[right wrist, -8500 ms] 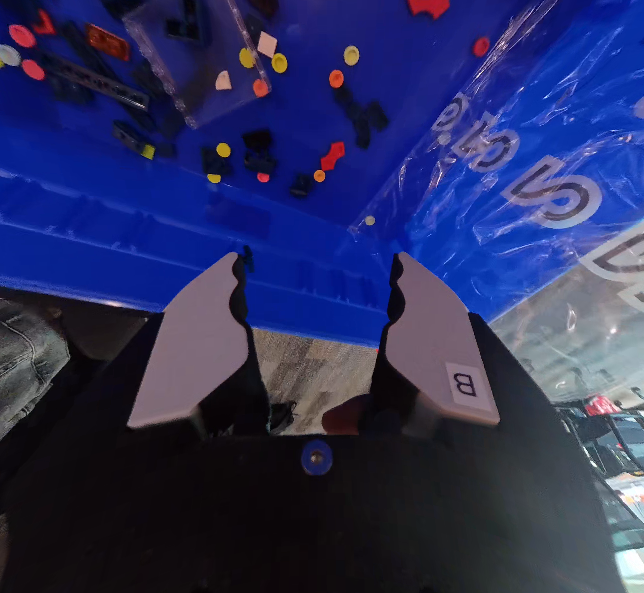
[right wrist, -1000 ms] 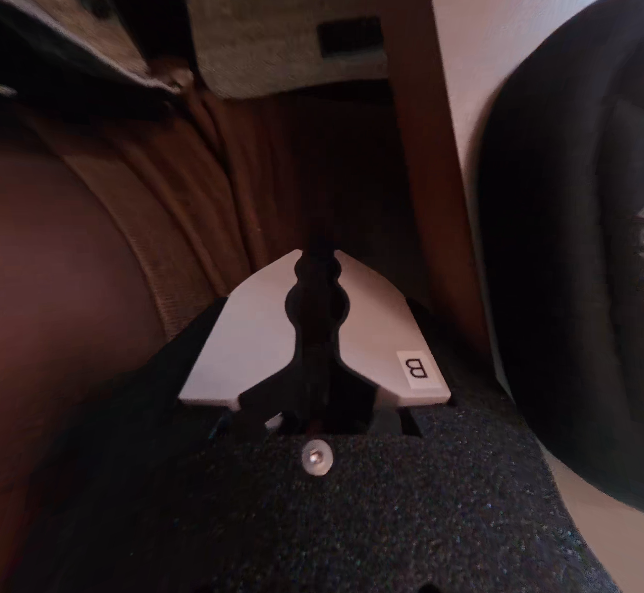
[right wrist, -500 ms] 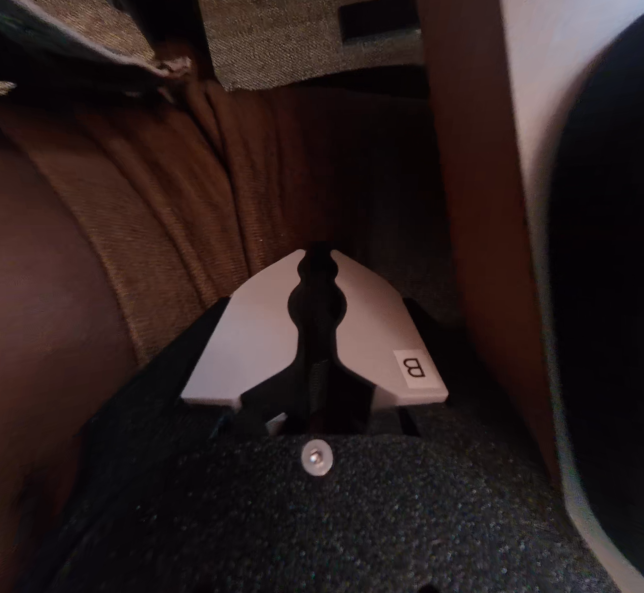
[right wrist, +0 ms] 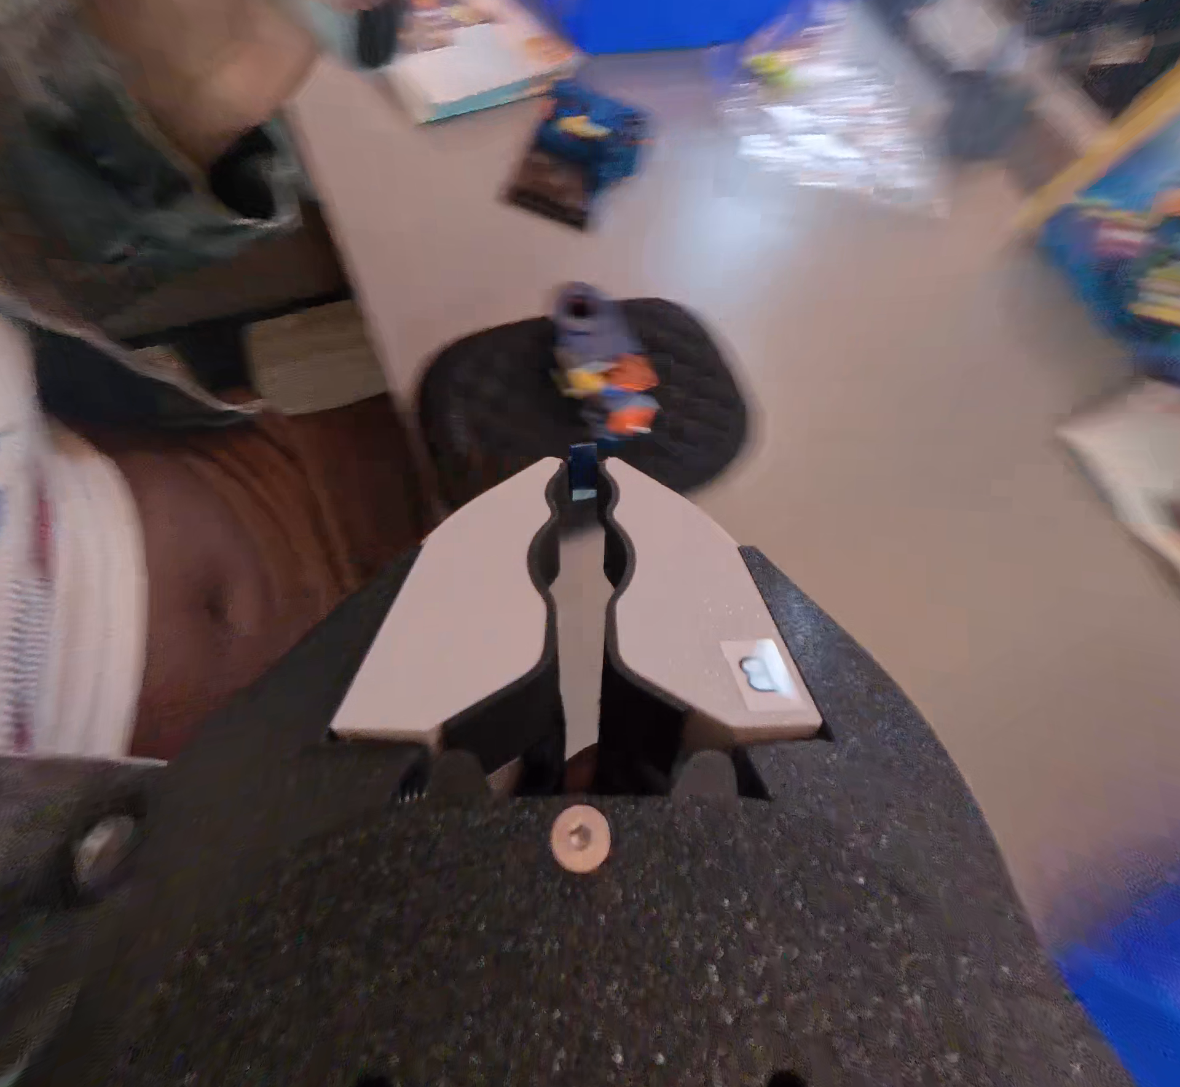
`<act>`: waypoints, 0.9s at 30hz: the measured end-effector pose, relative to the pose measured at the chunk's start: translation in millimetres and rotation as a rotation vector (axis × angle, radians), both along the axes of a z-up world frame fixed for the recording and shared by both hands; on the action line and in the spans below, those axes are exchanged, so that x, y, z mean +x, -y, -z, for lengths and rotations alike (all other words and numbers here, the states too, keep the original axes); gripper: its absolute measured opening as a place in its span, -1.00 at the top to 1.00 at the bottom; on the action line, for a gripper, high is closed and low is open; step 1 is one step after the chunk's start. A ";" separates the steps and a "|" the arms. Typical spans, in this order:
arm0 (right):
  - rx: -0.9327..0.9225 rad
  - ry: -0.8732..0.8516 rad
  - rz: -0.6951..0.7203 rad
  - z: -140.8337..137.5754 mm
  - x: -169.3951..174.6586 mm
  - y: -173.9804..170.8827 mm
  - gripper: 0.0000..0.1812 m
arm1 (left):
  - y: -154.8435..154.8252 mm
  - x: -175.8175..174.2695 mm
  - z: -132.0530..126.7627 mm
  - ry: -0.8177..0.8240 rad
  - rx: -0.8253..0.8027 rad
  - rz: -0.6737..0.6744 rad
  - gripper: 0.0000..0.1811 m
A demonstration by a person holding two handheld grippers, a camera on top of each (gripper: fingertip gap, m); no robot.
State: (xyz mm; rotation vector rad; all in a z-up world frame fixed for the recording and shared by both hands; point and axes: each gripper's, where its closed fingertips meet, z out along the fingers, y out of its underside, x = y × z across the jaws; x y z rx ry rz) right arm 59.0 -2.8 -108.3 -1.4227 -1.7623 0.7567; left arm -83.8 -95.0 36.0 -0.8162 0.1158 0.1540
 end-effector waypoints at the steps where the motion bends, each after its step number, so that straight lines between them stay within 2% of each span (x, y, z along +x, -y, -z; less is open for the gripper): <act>1: 0.044 -0.017 0.086 -17.8 15.0 -29.5 0.91 | -2.5 2.3 0.4 0.007 -0.006 0.018 0.95; 4: 0.125 -0.021 0.331 -60.8 71.1 -120.0 0.91 | -10.5 9.8 1.3 0.017 -0.026 0.064 0.95; 6: 0.177 0.038 0.529 -72.6 115.0 -184.7 0.91 | -16.9 15.9 3.1 0.005 -0.050 0.086 0.95; 10: 0.118 0.193 0.701 -49.1 169.1 -260.1 0.91 | -32.5 26.1 12.6 -0.007 -0.098 0.120 0.95; 12: 0.076 0.214 0.743 -36.3 182.9 -284.2 0.91 | -42.0 29.7 18.3 0.001 -0.124 0.146 0.96; 15: 0.021 0.257 0.775 -19.8 198.5 -307.2 0.75 | -56.0 34.9 26.3 0.002 -0.171 0.180 0.96; 20: -0.024 0.231 0.800 -12.3 202.1 -323.4 0.58 | -72.4 45.1 31.4 0.003 -0.216 0.241 0.96; 22: -0.034 0.129 0.777 -22.8 184.7 -317.8 0.51 | -80.0 51.3 33.0 0.052 -0.236 0.326 0.96; 24: -0.085 -0.087 0.612 -47.7 138.2 -285.7 0.50 | -86.0 62.4 32.6 0.143 -0.255 0.511 0.95; 27: -0.212 -0.449 0.197 -96.6 59.5 -193.5 0.47 | -92.6 69.0 26.2 0.383 -0.271 0.852 0.96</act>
